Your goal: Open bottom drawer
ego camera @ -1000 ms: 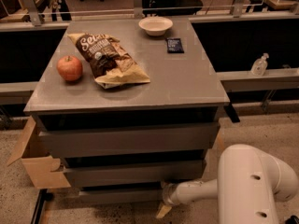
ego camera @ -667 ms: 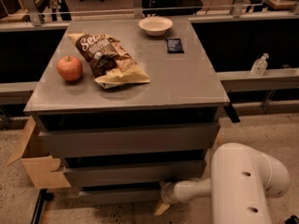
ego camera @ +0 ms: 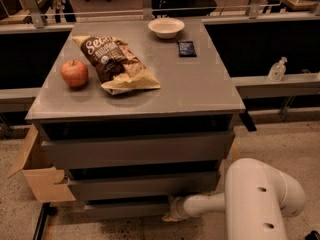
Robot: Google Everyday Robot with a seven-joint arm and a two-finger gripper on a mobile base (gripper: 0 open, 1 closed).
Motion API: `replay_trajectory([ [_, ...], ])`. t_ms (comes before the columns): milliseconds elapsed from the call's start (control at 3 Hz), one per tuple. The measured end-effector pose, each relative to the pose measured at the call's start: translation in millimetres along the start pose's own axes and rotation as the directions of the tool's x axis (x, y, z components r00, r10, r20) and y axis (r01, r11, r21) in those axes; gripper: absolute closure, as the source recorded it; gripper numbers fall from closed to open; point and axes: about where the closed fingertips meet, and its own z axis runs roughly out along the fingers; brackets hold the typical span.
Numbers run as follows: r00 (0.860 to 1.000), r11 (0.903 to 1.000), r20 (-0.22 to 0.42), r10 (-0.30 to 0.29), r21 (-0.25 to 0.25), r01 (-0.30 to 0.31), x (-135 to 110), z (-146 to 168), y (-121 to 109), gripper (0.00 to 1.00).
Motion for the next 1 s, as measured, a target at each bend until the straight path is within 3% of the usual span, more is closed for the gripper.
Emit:
replay_trajectory([
  [667, 1.0, 1.0, 0.0, 0.0, 0.0, 0.0, -4.5, -7.6, -1.6, 0.93],
  [1000, 1.0, 1.0, 0.0, 0.0, 0.0, 0.0, -5.8, -9.7, -2.1, 1.0],
])
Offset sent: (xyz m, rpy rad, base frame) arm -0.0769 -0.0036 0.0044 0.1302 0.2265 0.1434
